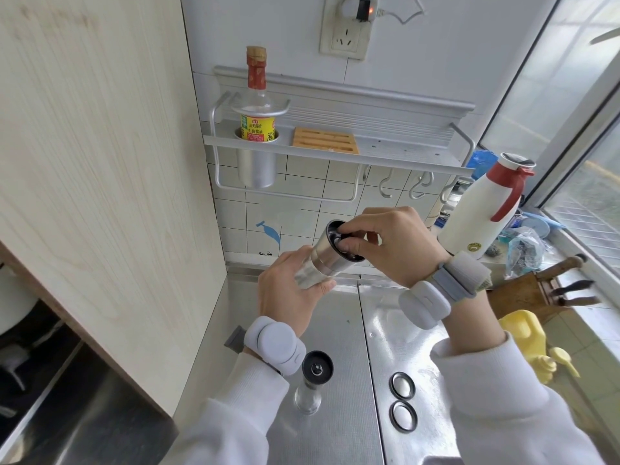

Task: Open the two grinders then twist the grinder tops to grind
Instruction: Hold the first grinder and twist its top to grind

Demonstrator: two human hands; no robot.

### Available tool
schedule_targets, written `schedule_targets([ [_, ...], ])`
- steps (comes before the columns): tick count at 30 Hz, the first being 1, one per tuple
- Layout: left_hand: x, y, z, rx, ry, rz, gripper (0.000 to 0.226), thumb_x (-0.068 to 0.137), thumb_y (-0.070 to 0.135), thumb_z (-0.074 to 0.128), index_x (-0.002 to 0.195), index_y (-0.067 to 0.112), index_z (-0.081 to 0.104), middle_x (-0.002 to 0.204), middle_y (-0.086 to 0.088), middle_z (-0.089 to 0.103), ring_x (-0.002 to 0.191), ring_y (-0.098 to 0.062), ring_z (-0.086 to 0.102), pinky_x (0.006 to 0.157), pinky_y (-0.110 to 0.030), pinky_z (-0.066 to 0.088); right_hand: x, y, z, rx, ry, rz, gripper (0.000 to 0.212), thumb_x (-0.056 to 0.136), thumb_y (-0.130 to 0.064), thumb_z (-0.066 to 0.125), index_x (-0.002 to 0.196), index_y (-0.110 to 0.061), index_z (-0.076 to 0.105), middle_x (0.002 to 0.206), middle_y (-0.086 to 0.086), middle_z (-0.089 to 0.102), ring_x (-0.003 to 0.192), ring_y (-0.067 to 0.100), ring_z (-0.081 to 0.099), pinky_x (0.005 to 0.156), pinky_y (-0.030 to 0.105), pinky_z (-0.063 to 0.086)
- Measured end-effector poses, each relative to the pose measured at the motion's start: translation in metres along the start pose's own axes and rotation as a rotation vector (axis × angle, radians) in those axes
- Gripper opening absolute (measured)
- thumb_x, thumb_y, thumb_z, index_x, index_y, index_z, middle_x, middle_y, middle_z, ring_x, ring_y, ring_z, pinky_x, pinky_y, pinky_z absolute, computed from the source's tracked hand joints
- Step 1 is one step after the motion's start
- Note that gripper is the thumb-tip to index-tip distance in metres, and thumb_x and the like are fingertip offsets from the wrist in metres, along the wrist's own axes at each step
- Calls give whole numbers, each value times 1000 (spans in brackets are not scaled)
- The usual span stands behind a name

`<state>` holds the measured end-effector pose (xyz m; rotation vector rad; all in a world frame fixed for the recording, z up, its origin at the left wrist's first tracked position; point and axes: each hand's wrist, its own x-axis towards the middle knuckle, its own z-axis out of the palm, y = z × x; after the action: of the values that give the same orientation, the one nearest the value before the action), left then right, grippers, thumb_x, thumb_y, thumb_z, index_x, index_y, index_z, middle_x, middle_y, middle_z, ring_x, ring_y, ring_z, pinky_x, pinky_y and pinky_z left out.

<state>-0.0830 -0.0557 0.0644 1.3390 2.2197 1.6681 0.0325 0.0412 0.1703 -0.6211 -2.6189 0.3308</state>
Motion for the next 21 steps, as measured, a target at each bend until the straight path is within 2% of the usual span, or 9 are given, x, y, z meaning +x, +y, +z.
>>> schedule_targets([
  [5,0,-1,0,5,4,-9,41,61,25,83,99,21,66,84,6,64,73,-11,54,66,-4,34,-1,1,0,-37,-71,-5,24,84,-21,60,107,-18,67,91,3,66,74,18,55,76,33,46],
  [10,0,-2,1,1,6,7,40,61,24,83,97,22,66,84,7,63,73,-11,54,65,-4,33,0,4,2,-55,-40,39,24,83,-34,61,98,-17,69,84,0,64,67,12,47,66,23,35],
  [15,0,-1,1,-7,6,2,39,61,24,83,96,21,66,85,5,65,74,-12,55,66,-8,35,-1,3,0,-43,-70,6,24,85,-23,59,107,-17,66,94,3,67,77,20,57,77,33,46],
  [21,0,-2,2,-18,0,5,39,61,24,83,96,20,66,85,4,66,75,-14,58,67,-13,40,0,4,-1,-23,-59,29,24,83,-33,61,100,-18,69,87,0,65,72,18,55,74,33,46],
])
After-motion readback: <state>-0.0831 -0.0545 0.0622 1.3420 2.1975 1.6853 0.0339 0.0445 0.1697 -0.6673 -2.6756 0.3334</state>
